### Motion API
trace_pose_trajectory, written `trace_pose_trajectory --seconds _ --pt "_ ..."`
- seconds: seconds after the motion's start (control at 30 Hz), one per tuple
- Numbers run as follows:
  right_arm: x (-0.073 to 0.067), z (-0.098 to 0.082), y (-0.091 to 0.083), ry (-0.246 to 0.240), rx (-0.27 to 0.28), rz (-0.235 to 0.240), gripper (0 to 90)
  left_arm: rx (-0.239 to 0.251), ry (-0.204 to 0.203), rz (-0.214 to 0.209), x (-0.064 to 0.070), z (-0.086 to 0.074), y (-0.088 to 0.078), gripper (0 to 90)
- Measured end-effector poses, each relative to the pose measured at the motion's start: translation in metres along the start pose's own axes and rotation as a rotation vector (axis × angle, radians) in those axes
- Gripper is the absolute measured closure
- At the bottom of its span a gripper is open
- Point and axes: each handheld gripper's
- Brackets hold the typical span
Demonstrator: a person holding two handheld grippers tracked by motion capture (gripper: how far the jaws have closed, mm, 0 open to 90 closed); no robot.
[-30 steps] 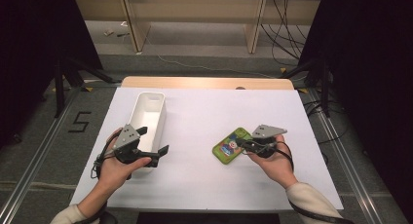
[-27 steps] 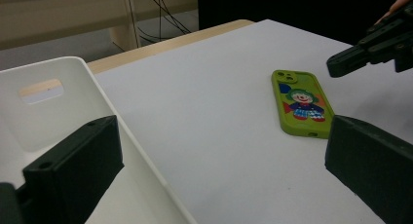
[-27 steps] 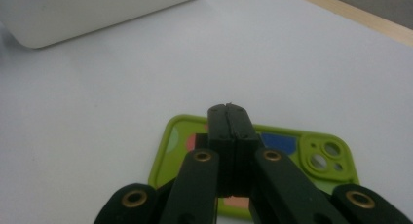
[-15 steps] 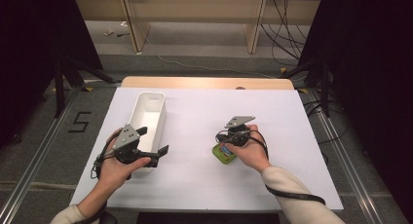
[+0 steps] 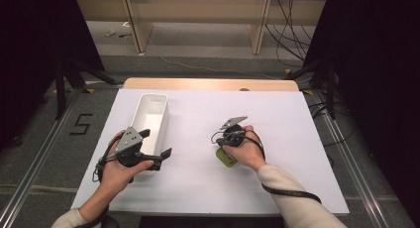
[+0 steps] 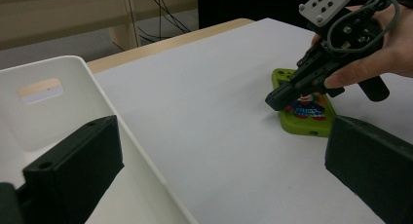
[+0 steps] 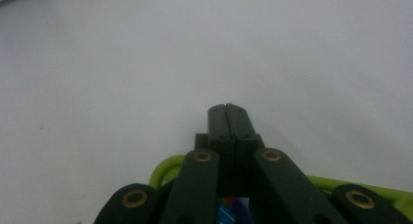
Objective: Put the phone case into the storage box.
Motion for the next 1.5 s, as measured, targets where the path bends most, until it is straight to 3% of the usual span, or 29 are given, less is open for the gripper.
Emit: trace_pose_trajectory --seconds 0.5,1.03,1.5 --pt "0.002 0.000 0.001 0.020 -0.060 0.016 90.0 -0.003 0.002 0.000 0.000 -0.001 0.000 0.0" --pt "-0.004 0.000 -0.008 0.023 -0.175 0.036 90.0 -0.007 0.005 -0.001 0.000 -0.001 0.001 0.0" --pt "-0.007 -0.018 -0.027 0.029 -0.254 0.041 90.0 -0.006 0.003 -0.003 0.001 -0.001 0.000 0.0"
Point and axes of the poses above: each handheld gripper's, and its own axes: y roughly forward along the jaws, z roughly out of its top, x roughly to its right, and after that the axes turned 3 degrees about -x, right-handed
